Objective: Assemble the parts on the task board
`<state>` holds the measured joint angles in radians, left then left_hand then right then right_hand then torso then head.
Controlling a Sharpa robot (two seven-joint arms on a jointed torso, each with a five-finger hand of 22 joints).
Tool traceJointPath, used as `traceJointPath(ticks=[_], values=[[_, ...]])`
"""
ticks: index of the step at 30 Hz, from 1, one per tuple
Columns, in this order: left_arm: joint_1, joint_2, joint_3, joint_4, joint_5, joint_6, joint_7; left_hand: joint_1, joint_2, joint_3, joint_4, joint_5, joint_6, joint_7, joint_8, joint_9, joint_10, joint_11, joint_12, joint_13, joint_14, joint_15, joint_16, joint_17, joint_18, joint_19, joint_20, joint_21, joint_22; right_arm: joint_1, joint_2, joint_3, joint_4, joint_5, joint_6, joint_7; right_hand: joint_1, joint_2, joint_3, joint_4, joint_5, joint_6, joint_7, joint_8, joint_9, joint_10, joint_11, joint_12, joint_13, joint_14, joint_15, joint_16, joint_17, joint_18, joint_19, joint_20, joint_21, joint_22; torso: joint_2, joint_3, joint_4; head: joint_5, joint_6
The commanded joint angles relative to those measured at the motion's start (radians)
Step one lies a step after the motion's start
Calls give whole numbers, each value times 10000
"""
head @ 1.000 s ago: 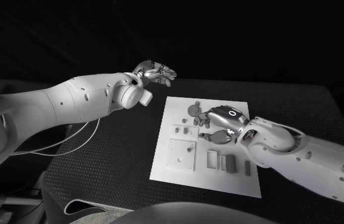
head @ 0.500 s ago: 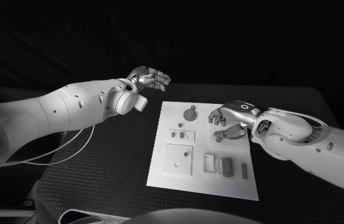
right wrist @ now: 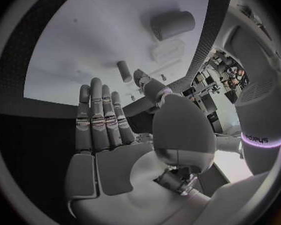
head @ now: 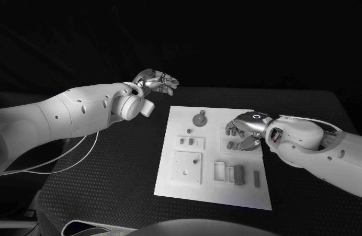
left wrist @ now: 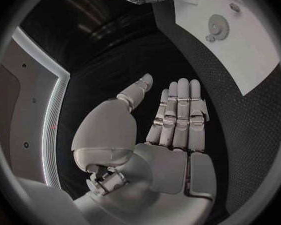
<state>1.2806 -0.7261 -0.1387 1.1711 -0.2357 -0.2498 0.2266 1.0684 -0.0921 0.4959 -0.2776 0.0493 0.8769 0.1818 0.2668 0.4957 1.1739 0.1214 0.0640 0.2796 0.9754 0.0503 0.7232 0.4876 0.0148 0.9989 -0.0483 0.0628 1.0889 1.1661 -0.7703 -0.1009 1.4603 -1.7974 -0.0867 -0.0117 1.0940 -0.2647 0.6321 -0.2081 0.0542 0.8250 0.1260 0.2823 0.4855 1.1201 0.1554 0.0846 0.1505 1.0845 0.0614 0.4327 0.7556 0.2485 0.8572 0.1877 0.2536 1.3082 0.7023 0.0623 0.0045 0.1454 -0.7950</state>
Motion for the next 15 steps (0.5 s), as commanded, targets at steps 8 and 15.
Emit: traceJointPath(ticks=[8, 15], values=[[14, 17, 9, -2, 48, 65, 94, -74, -24, -57, -9, 44, -60, -24, 57, -15, -58, 7, 65, -2, 37, 7, -37, 16, 14, 31, 13, 34, -19, -127, 142, -40, -116, -371, 298, 18, 372, 571, 44, -159, -43, 423, 190, 309, 105, 260, -163, 172, 120, 114, -138, 55, 138, 133, 89, -18, 50, 226, 7, -12, 12, 4, -39], [14, 23, 9, -7, 48, 70, 92, -73, -22, -57, -8, 45, -61, -24, 58, -16, -58, 7, 66, -2, 38, 7, -40, 19, 14, 32, 13, 35, -23, -213, 249, -48, -116, -280, 282, 176, 360, 1081, -57, -432, -42, 905, 208, 529, 160, 744, -392, 423, 273, 332, -255, 107, 227, 133, 297, -86, 146, 215, 4, -17, 9, 34, -104]])
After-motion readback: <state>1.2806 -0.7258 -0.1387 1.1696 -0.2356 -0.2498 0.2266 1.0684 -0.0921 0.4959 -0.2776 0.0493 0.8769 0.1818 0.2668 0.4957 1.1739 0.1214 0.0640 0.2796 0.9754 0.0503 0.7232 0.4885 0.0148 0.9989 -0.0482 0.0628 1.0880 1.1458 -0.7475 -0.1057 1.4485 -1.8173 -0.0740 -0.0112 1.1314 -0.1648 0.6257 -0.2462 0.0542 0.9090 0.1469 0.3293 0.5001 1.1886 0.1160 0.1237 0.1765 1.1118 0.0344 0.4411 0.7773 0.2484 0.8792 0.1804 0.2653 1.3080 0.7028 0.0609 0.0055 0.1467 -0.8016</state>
